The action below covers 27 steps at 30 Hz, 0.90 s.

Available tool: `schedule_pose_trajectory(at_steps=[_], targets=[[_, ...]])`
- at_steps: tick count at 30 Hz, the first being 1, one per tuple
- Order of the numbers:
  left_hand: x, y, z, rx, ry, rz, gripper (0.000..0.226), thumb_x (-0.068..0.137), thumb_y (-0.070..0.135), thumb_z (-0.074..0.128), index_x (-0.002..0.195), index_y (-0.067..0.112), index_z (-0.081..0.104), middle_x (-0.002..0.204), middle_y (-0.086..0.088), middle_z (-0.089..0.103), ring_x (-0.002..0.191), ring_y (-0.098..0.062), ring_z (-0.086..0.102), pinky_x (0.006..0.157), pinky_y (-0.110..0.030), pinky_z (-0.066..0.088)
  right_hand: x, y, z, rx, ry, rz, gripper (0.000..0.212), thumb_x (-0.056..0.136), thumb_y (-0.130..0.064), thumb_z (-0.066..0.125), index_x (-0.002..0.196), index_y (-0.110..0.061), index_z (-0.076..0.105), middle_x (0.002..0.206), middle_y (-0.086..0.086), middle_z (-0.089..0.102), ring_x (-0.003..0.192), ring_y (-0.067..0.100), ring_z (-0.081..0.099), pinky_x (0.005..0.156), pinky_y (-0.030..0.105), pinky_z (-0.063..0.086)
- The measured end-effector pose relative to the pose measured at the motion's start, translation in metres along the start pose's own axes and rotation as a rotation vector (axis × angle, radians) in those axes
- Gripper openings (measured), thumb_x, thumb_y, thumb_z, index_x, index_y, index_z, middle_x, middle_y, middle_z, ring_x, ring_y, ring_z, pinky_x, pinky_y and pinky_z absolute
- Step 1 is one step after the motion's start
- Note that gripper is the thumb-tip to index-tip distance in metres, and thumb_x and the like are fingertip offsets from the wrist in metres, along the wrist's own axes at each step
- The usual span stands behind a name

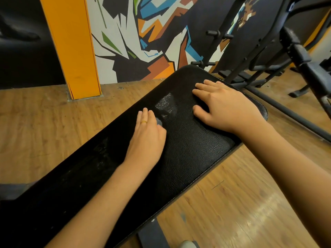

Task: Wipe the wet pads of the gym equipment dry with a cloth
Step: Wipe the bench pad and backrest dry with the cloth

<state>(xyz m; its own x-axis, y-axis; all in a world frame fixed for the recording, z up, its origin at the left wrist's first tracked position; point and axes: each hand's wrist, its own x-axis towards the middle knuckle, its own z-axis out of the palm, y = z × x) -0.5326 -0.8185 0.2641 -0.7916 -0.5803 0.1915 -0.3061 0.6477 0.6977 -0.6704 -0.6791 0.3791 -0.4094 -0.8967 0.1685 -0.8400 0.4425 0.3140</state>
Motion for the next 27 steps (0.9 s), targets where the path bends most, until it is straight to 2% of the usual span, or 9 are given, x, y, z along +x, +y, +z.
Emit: schedule_pose_trajectory(at_steps=[3, 6, 8, 10, 12, 14, 20, 24, 27], targets=[[0.026, -0.033, -0.025, 0.141, -0.138, 0.219, 0.059, 0.108, 0.024, 0.031, 0.162, 0.012, 0.007, 0.170, 0.002, -0.002, 0.153, -0.003, -0.008, 0.123, -0.024, -0.003, 0.000, 0.000, -0.001, 0.005, -0.005, 0.008, 0.055, 0.102, -0.044, 0.040, 0.142, -0.010, 0.053, 0.148, 0.010, 0.051, 0.135, 0.029, 0.044, 0.113, 0.044, 0.035], [0.041, -0.065, -0.046, 0.252, -0.295, 0.476, 0.061, 0.106, 0.034, 0.027, 0.161, 0.019, 0.007, 0.167, 0.012, -0.006, 0.149, 0.007, -0.013, 0.126, -0.025, 0.001, -0.001, 0.000, 0.002, -0.012, 0.016, 0.020, 0.059, 0.097, -0.047, 0.031, 0.133, -0.010, 0.059, 0.140, 0.010, 0.057, 0.132, 0.030, 0.046, 0.111, 0.046, 0.037], [0.040, -0.070, -0.042, 0.188, -0.265, 0.487, 0.061, 0.105, 0.030, 0.032, 0.161, 0.023, 0.010, 0.166, 0.017, -0.007, 0.148, 0.010, -0.013, 0.121, -0.016, -0.002, 0.000, 0.000, 0.004, -0.015, 0.017, 0.021, 0.062, 0.093, -0.048, 0.028, 0.128, -0.010, 0.061, 0.135, 0.010, 0.059, 0.129, 0.030, 0.048, 0.109, 0.046, 0.038], [0.035, -0.063, -0.027, 0.019, -0.154, 0.386, 0.064, 0.105, 0.017, 0.045, 0.160, 0.027, 0.015, 0.166, 0.022, -0.002, 0.148, 0.012, -0.011, 0.116, -0.012, -0.002, 0.000, 0.000, 0.003, -0.008, 0.011, 0.025, 0.061, 0.093, -0.048, 0.028, 0.128, -0.010, 0.062, 0.133, 0.010, 0.060, 0.128, 0.031, 0.049, 0.108, 0.046, 0.039], [0.030, -0.058, -0.013, -0.043, -0.023, 0.344, 0.061, 0.105, 0.021, 0.048, 0.159, 0.027, 0.021, 0.164, 0.024, 0.006, 0.148, 0.013, -0.004, 0.114, -0.010, 0.002, 0.000, -0.001, 0.003, 0.001, 0.005, 0.028, 0.060, 0.093, -0.047, 0.028, 0.128, -0.010, 0.061, 0.132, 0.009, 0.060, 0.127, 0.030, 0.049, 0.107, 0.046, 0.039], [0.035, -0.063, -0.011, -0.036, 0.041, 0.394, 0.055, 0.107, 0.028, 0.044, 0.158, 0.022, 0.026, 0.163, 0.022, 0.014, 0.149, 0.012, 0.003, 0.114, -0.006, 0.004, 0.000, -0.001, 0.002, 0.001, 0.007, 0.029, 0.063, 0.092, -0.049, 0.025, 0.129, -0.011, 0.061, 0.131, 0.008, 0.060, 0.125, 0.030, 0.050, 0.105, 0.047, 0.040], [0.078, -0.090, -0.035, 0.083, -0.119, 0.625, 0.056, 0.105, 0.027, 0.037, 0.159, 0.013, 0.026, 0.167, 0.006, 0.018, 0.153, 0.000, 0.008, 0.121, -0.013, 0.007, -0.001, -0.002, 0.003, -0.010, -0.007, 0.040, 0.062, 0.092, -0.048, 0.028, 0.128, -0.011, 0.062, 0.132, 0.009, 0.061, 0.126, 0.030, 0.050, 0.106, 0.046, 0.039], [0.100, -0.085, -0.041, 0.182, -0.171, 0.741, 0.054, 0.107, 0.026, 0.036, 0.159, 0.014, 0.026, 0.167, 0.007, 0.016, 0.154, -0.004, 0.006, 0.121, -0.014, 0.005, -0.001, -0.002, 0.003, 0.013, 0.016, 0.037, 0.061, 0.093, -0.047, 0.031, 0.132, -0.011, 0.061, 0.137, 0.009, 0.059, 0.129, 0.030, 0.049, 0.110, 0.044, 0.038], [0.122, -0.067, -0.043, 0.230, -0.177, 0.764, 0.055, 0.107, 0.029, 0.033, 0.160, 0.015, 0.024, 0.168, 0.009, 0.013, 0.154, -0.002, 0.002, 0.120, -0.011, 0.002, -0.001, -0.001, 0.003, 0.023, 0.035, 0.032, 0.054, 0.099, -0.043, 0.039, 0.139, -0.011, 0.057, 0.146, 0.008, 0.054, 0.135, 0.028, 0.046, 0.113, 0.041, 0.033]])
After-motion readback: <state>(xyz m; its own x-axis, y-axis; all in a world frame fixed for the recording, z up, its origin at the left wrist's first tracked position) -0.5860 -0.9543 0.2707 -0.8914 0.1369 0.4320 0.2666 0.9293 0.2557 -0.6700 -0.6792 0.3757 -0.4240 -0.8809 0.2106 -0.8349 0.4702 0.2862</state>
